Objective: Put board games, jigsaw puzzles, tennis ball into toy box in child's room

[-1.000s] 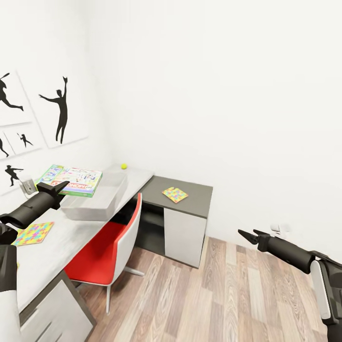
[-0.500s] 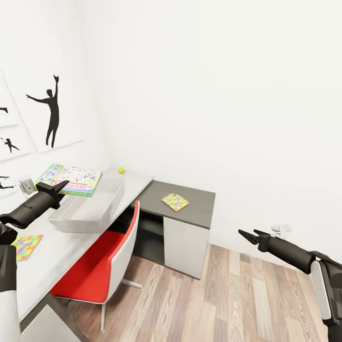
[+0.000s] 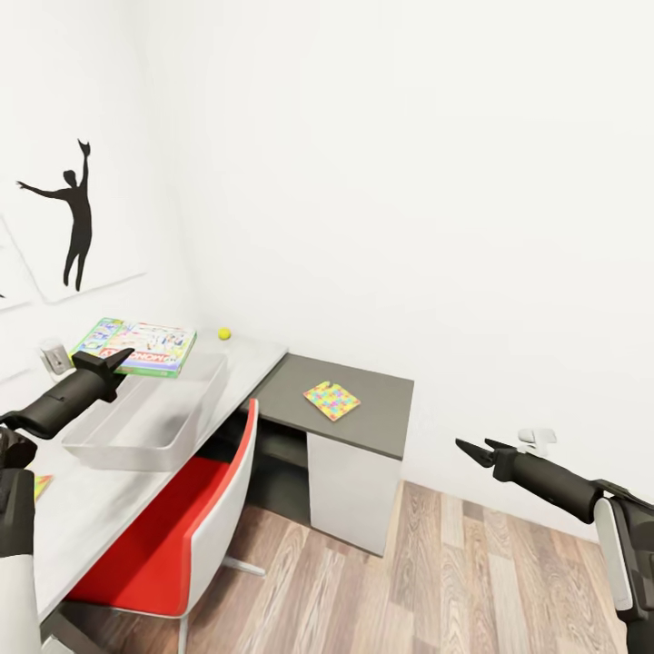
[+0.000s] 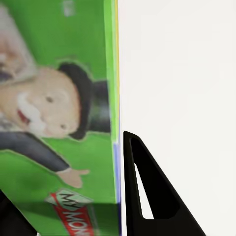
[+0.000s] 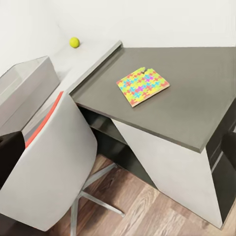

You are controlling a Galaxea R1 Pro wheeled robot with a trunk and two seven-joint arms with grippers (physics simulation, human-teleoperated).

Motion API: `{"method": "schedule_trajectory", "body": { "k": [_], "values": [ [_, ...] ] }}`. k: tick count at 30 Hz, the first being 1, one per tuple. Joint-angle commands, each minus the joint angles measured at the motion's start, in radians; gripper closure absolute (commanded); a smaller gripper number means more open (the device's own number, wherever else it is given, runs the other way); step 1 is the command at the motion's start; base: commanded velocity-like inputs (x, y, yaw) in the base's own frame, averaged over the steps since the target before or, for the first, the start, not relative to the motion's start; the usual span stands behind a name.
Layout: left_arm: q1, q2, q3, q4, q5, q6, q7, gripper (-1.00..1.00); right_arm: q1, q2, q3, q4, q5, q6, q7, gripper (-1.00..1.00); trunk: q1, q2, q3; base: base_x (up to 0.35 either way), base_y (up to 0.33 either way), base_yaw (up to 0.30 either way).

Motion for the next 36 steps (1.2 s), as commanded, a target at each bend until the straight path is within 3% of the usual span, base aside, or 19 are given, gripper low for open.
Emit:
{"method": "schedule_trajectory", "body": {
  "k": [1, 26, 36],
  "values": [
    [-0.001, 0.0, 0.001, 0.004, 0.014, 0.003, 0.01, 1.0, -0.001, 0.001, 0.0, 0.0, -0.007, 0.009, 0.0, -1.0, 0.001, -0.002, -0.002, 0.065, -0.018, 0.0],
    [-0.001, 0.0, 0.011, 0.028, 0.015, -0.014, 0.01, 1.0, 0.0, 0.003, 0.0, -0.001, -0.007, 0.009, 0.001, -1.0, 0.001, -0.002, -0.002, 0.015, -0.002, 0.0],
    [0.002, 0.0, 0.01, 0.026, 0.012, -0.014, 0.009, 1.0, 0.001, 0.004, 0.001, -0.002, -0.008, 0.007, 0.004, -1.0, 0.001, -0.002, -0.002, 0.198, 0.113, 0.0]
  ]
}}
